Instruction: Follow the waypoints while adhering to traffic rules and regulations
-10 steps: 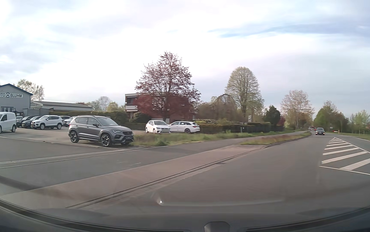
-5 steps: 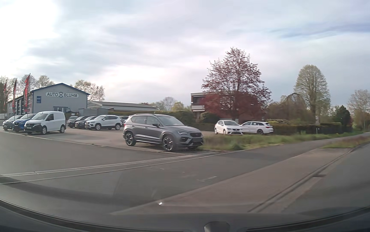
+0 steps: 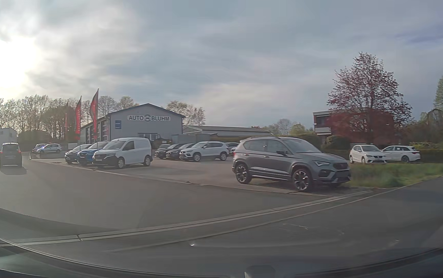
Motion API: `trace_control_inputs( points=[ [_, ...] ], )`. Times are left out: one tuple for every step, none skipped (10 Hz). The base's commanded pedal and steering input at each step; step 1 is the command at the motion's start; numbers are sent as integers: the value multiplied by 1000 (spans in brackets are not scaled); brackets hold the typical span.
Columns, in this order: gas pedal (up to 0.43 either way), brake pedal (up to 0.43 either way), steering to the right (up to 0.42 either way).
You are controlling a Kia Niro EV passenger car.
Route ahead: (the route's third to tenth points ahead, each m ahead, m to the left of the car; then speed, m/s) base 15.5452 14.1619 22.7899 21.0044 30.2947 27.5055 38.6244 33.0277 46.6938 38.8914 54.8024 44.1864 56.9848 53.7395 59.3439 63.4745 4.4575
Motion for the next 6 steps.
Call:
trace_control_inputs(
  points=[
    [79, 0, -473],
    [87, 0, -473],
    [110, 0, -472],
    [130, 0, -467],
    [169, 0, -451],
    [197, 0, -430]
  ],
)
